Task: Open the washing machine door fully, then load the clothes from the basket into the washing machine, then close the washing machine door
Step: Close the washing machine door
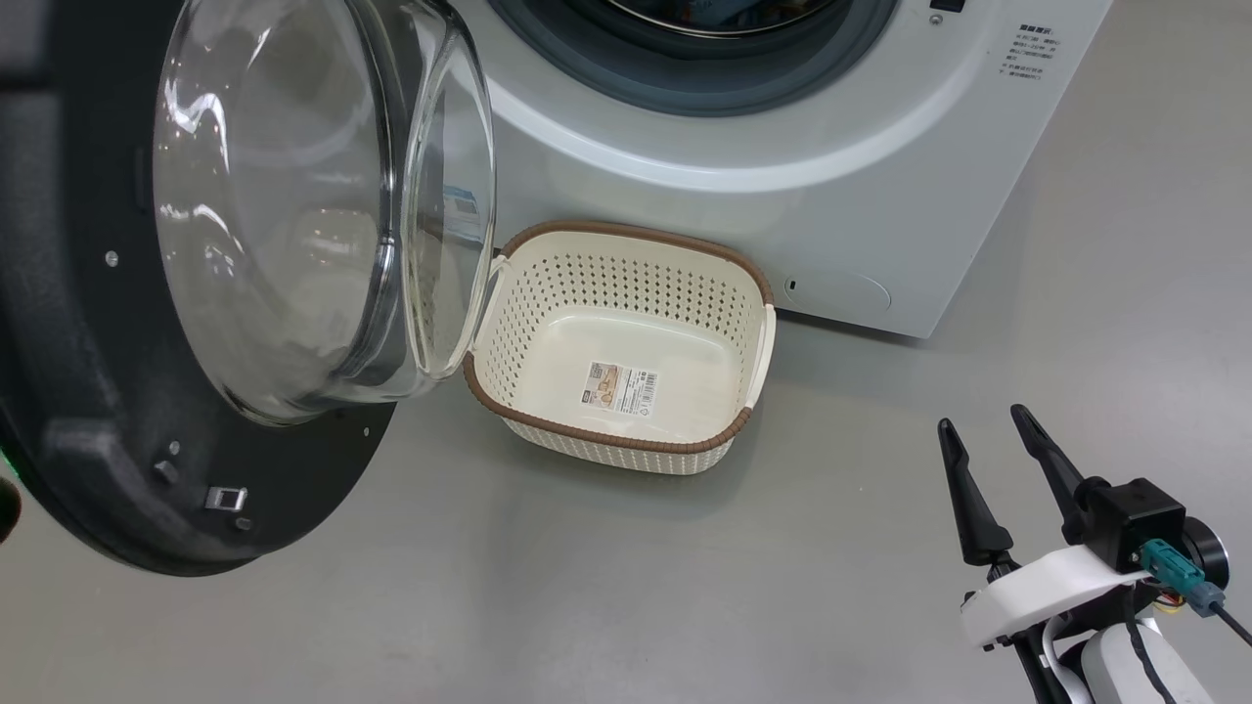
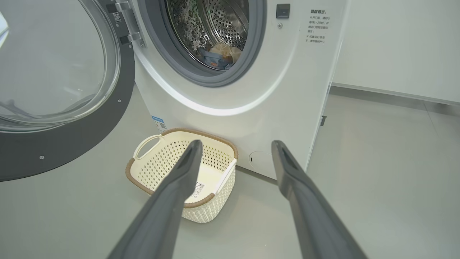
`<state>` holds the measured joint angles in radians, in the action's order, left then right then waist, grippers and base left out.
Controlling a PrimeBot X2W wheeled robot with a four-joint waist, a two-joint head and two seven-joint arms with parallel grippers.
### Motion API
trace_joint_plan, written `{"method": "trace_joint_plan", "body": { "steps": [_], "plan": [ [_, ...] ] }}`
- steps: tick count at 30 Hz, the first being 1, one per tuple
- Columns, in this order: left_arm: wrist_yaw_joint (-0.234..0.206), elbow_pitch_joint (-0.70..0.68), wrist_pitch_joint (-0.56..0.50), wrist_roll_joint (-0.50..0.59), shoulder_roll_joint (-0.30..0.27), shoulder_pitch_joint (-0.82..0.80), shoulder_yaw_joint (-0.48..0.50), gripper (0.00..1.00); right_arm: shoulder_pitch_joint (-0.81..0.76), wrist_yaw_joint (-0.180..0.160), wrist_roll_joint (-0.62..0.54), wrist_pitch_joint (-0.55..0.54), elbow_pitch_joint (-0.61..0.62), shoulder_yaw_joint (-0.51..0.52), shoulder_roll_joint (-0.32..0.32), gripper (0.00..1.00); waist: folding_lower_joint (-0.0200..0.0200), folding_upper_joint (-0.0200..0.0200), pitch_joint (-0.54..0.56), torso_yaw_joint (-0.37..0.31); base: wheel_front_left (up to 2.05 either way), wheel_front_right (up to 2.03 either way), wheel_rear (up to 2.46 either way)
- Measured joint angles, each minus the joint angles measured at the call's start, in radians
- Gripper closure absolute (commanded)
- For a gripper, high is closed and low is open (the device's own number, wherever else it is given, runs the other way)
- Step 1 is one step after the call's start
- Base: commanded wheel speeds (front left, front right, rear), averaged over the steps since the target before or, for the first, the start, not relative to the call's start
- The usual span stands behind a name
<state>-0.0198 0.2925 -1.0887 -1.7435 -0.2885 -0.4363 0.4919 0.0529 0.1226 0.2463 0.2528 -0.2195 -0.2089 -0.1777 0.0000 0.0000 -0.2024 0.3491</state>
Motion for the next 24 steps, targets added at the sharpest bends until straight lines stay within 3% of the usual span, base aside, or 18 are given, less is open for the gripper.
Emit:
{"method": "trace_joint_plan", "body": {
  "steps": [13, 24],
  "plan": [
    [-0.005, -0.09, -0.078, -0.044, 0.081, 0.05, -0.058, 1.0, 0.002, 0.0, 0.003, 0.0, -0.006, -0.004, 0.025, 0.0, 0.0, 0.0, 0.009, -0.012, 0.0, 0.0, 0.0],
    [0.035, -0.149, -0.091, -0.034, 0.156, 0.084, -0.125, 1.0, 0.005, 0.0, 0.008, 0.0, -0.014, -0.01, 0.048, 0.0, 0.0, 0.0, 0.024, -0.063, 0.0, 0.0, 0.0]
  ]
}}
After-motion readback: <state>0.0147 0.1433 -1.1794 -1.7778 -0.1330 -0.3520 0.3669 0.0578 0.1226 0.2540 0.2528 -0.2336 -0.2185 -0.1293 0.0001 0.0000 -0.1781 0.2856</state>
